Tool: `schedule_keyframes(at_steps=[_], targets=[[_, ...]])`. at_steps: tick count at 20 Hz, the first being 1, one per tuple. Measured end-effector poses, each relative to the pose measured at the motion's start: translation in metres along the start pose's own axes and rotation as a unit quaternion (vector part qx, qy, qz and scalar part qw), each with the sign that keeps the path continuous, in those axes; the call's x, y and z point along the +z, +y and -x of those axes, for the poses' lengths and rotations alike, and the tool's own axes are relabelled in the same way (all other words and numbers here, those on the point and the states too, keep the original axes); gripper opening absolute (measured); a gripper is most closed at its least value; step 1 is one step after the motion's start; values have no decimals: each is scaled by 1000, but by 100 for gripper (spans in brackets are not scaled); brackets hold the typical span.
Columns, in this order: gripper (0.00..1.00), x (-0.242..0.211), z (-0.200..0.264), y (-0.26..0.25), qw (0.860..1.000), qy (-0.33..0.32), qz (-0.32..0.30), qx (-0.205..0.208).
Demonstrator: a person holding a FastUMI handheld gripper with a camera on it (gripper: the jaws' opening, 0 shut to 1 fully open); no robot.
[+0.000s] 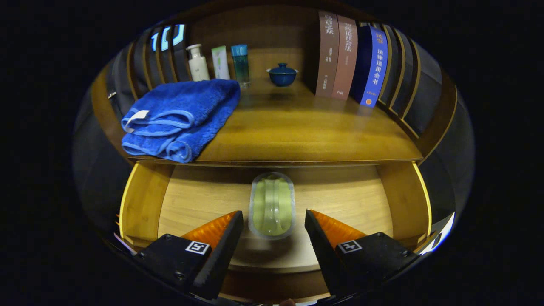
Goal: Pull open the drawer, take out the items inside it, and place them on the countertop above the cabinet.
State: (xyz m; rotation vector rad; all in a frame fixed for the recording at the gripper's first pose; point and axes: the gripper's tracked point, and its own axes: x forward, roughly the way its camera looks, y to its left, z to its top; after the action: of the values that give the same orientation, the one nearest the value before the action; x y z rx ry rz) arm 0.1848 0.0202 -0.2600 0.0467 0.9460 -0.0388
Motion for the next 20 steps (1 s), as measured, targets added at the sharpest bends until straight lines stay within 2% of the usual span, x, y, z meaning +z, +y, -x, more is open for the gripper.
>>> schedule_keyframes(at_steps=[2,3,6,9,10,12,16,20], targets=[[93,-2,-9,4,1000,15,-9,10],[84,-4,-15,4,1000,21,-10,11],[66,-6,-27,1,1000,24,-12,4],[29,-8,-29,0,1000,26,-11,-1],[28,-6,-29,-1,1000,24,-4,-1],[20,-7,-30,0,1000,23,0,0],[20,-10,-20,-4,1000,22,-12,3],[20,-18,12,-10,1000,17,-2,4]])
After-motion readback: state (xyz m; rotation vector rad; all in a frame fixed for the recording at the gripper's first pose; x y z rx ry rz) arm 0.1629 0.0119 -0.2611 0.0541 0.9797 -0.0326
